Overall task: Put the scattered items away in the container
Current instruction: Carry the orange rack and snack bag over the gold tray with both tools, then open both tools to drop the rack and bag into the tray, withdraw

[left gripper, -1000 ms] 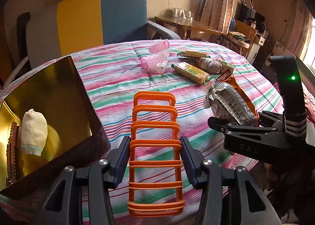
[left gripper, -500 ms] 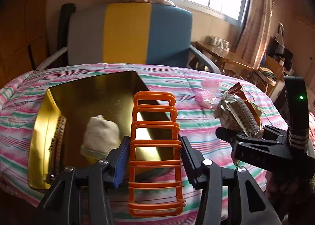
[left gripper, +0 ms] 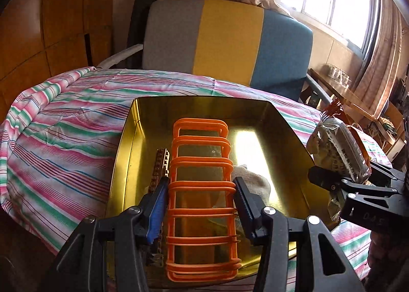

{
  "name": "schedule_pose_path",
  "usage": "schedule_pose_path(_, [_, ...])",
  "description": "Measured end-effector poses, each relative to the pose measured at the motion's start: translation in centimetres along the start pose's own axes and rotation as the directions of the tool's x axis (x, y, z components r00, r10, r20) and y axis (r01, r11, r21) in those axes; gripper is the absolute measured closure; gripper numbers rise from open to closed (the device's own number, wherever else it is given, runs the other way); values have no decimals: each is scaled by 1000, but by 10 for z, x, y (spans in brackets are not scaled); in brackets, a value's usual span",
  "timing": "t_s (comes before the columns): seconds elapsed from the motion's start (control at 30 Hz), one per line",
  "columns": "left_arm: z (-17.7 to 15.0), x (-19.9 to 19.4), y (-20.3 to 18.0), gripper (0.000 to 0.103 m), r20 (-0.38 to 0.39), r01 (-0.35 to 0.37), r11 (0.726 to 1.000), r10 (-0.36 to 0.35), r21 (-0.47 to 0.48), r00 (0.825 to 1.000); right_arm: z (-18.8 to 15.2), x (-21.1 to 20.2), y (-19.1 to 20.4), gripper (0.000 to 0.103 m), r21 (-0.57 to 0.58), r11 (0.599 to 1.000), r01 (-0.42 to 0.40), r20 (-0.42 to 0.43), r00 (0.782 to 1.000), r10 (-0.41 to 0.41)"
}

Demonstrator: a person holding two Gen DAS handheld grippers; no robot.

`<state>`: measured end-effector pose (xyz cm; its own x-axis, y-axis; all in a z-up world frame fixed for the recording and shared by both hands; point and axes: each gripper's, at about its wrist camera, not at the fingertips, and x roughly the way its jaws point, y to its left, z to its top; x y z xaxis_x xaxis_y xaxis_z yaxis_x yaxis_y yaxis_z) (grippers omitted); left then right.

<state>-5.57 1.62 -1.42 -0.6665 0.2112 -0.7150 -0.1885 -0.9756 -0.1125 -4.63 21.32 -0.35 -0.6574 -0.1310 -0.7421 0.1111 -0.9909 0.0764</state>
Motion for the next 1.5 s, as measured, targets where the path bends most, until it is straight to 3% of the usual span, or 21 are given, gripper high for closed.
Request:
schedule_pose_path(0.4, [7,28,12,53,-50,-18,1000,17,-17,999,14,62,19,39,-48,999,12,-104,994,-17])
schedule_pose_path(0.7, [0,36,15,52,-99,-8,999,4,-46,995,5,73,21,35,-33,999,-12,-148,989,7])
schedule_pose_path(0.93, [-2,33,20,52,-118,-2,997,-8,-83,993,4,56,16,31,12,999,-36,-109,993,37])
schedule_pose_path(1.13, [1,29,26,45,-115,19,994,-31,-105,993,-1,27,-7,29,131,987,-94,-52,994,101])
schedule_pose_path(1.33, [-1,18,14,45,-95,-4,997,-3,-77,995,-16,0,-35,26,208,976,-63,-9,998,66])
schedule_pose_path(1.5, [-5,-3,-16,43,-50,36,999,-36,-11,998,-46,-15,-77,24,299,954,1,-21,1000,6])
